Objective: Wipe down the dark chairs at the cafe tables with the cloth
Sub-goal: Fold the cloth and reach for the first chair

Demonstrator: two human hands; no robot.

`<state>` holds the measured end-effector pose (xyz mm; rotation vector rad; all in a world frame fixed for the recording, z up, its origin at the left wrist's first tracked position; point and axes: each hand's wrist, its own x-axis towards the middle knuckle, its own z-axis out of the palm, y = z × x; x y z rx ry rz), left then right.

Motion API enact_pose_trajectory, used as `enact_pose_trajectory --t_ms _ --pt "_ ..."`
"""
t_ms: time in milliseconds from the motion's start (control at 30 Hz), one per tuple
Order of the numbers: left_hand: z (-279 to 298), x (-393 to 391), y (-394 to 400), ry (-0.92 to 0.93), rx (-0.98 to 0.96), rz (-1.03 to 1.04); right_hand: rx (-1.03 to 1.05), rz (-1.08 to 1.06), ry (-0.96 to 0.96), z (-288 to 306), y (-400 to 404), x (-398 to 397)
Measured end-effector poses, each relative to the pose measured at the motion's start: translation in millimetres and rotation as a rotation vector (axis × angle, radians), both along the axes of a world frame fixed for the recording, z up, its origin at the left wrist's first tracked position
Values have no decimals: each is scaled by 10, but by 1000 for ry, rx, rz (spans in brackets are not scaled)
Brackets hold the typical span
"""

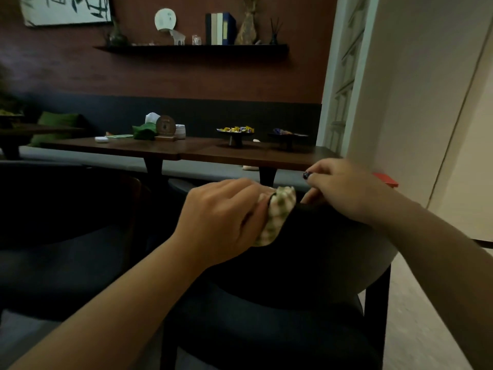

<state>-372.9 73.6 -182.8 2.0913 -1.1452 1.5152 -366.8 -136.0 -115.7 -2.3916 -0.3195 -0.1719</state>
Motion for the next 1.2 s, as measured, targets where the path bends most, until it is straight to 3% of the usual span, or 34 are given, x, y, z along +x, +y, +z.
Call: enact_pose_trajectory --t_ms 400,633,767,1067,1200 --pt "-196 523 793 346 -418 -40 -32 -21 -91 -63 19 33" --pt "-178 1164 1353 673 -510 250 -63 -25 -89 -54 46 38" --pt "-161 1283 1372 851 -602 235 -52 -37 -103 -64 41 50" --pt "-69 523 700 647 -818 -113 -58 -69 -291 -152 -11 45" --pt "13 79 252 627 -795 -291 175 -35 -724 -276 60 -178"
